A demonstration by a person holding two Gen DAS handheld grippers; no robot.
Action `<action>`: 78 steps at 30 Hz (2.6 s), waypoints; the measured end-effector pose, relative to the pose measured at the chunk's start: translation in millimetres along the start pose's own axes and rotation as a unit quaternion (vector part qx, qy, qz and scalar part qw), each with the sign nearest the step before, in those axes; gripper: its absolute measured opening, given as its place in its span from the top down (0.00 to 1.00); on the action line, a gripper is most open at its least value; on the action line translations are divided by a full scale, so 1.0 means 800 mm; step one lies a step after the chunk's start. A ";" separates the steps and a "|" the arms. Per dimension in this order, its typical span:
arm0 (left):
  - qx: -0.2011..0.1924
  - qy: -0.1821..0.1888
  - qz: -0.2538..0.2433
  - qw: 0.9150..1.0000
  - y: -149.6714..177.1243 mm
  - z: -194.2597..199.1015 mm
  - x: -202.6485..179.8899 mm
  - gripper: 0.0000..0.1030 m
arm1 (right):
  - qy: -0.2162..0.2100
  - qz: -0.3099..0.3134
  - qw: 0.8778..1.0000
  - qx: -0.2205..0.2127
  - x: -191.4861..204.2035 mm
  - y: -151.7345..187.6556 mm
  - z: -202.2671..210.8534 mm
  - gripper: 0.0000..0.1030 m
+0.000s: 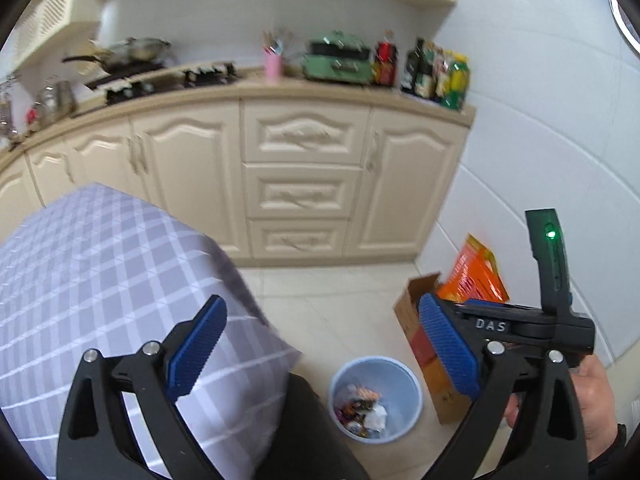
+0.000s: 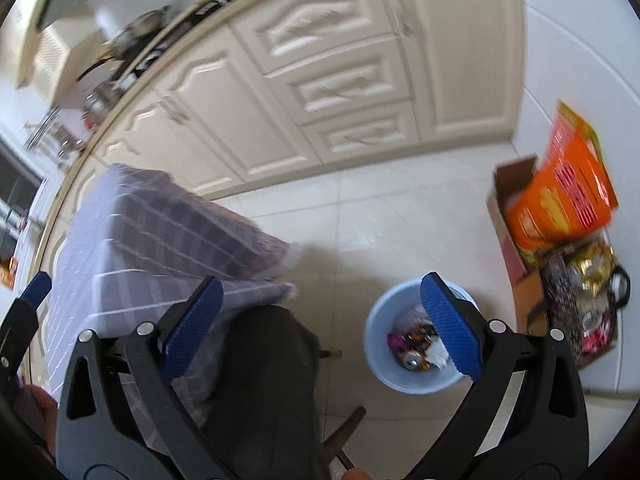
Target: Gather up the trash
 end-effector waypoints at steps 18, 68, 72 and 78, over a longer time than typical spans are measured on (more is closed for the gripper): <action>-0.112 -0.179 0.039 0.977 -0.072 0.181 0.194 0.06 | -0.127 0.164 0.976 -0.070 0.305 -0.028 0.054 0.06; -0.231 -0.375 0.087 0.894 -0.075 0.455 0.343 0.04 | -0.209 0.274 0.917 -0.199 0.564 0.027 0.160 0.06; -0.234 -0.374 0.089 0.893 -0.078 0.453 0.342 0.04 | -0.209 0.272 0.918 -0.200 0.560 0.027 0.159 0.06; -0.241 -0.380 0.077 0.890 -0.082 0.453 0.338 0.04 | -0.210 0.272 0.918 -0.199 0.558 0.028 0.159 0.06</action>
Point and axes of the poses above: each gripper's, at about its wrist camera, not at the fingertips, and z roughly against the way its jaws point, x to its left, y to its underside, the point moved 5 cm from there along -z, roughly the way its jaws point, and after that the axes turned 11 degrees about -x, right-handed, at the moved point
